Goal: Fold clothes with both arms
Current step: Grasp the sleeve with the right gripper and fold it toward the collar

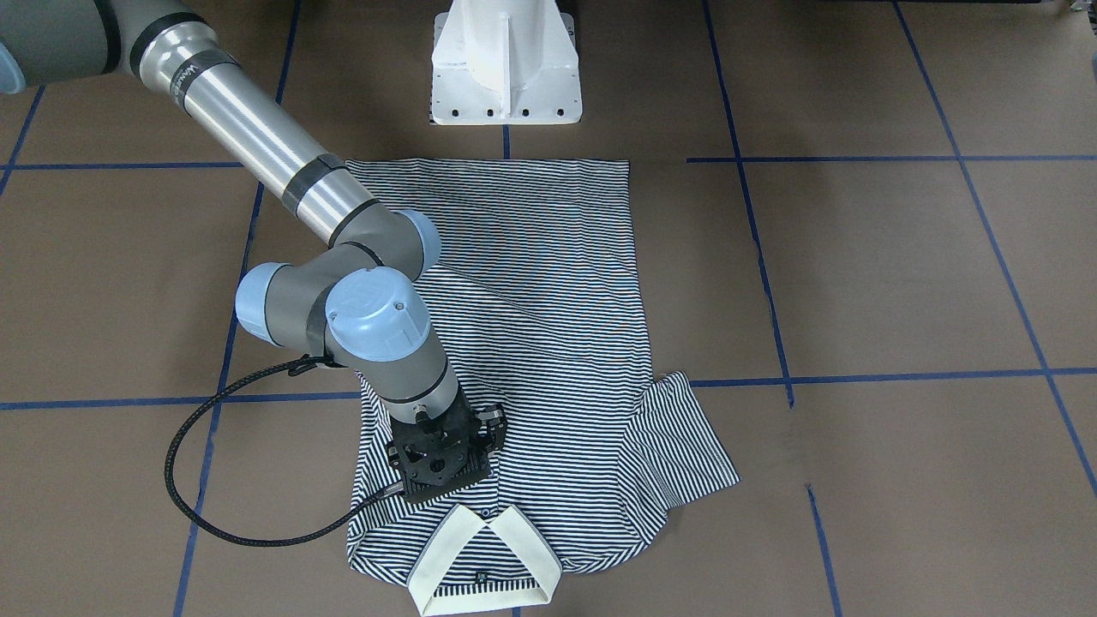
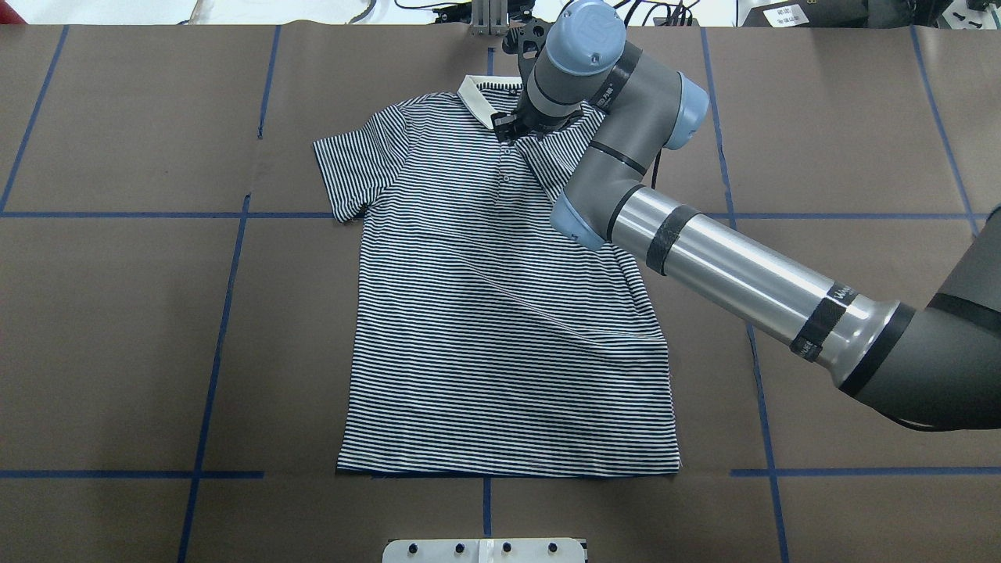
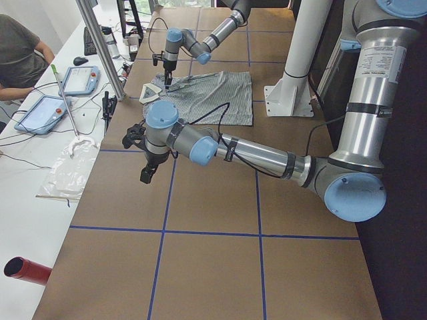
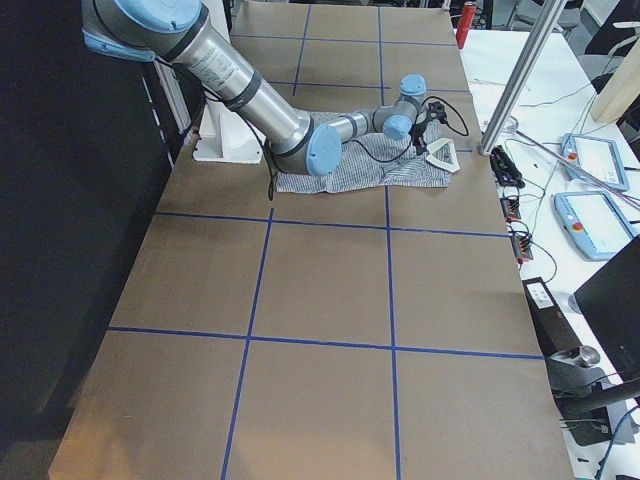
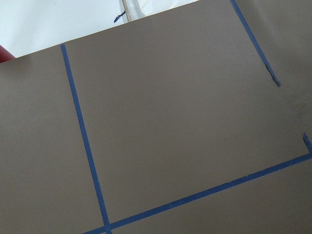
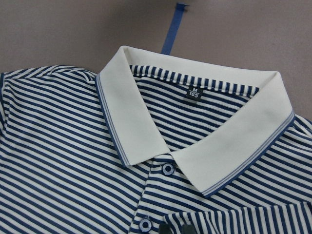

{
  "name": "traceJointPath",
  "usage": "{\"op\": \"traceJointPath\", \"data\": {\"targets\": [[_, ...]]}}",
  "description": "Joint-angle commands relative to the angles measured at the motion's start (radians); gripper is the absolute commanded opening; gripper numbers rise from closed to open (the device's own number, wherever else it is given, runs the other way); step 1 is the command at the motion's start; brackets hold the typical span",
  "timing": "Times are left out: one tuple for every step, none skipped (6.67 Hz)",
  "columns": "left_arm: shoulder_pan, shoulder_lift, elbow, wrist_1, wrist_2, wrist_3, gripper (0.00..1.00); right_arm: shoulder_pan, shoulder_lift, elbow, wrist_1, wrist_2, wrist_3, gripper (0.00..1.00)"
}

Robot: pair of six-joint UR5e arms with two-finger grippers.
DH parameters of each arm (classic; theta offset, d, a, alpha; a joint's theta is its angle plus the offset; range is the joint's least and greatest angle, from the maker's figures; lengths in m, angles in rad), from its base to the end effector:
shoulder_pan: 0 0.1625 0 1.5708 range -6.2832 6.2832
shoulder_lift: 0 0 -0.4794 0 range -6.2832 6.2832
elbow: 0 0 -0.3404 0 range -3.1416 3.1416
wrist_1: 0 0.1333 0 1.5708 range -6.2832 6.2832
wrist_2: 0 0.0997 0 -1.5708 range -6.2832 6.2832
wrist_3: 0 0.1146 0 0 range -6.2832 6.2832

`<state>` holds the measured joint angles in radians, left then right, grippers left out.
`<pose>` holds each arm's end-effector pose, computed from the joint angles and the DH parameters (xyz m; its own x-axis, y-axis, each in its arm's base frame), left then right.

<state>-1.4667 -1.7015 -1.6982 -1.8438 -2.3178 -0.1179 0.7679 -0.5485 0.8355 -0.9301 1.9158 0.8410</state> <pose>-0.0011 -0.5231 0.5729 0.6997 0.3147 -0.6414 -0.0073 0.9009 0.4341 -0.5686 -0.6804 0.3010 0.6276 -0.2662 0.7316 -0.0545 0.9224 0.3824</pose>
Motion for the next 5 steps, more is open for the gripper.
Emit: {"op": "traceJointPath", "data": {"targets": [[0.0,-0.006,-0.001,0.0,0.0,-0.012,1.0,0.027,-0.033,0.001,-0.004,-0.014,-0.006,1.0],[0.0,-0.009,-0.003,0.0,0.0,-0.014,1.0,0.03,-0.039,-0.009,-0.006,-0.058,-0.005,1.0],[0.0,-0.013,-0.003,0.001,0.0,-0.014,1.0,0.034,-0.056,-0.018,-0.007,-0.082,-0.008,1.0],[0.0,-0.018,-0.003,0.002,0.0,-0.014,1.0,0.044,-0.066,-0.021,-0.019,-0.086,-0.013,1.0],[0.0,-0.021,-0.003,0.002,0.0,-0.014,1.0,0.057,-0.067,-0.021,-0.036,-0.084,-0.014,1.0]]}}
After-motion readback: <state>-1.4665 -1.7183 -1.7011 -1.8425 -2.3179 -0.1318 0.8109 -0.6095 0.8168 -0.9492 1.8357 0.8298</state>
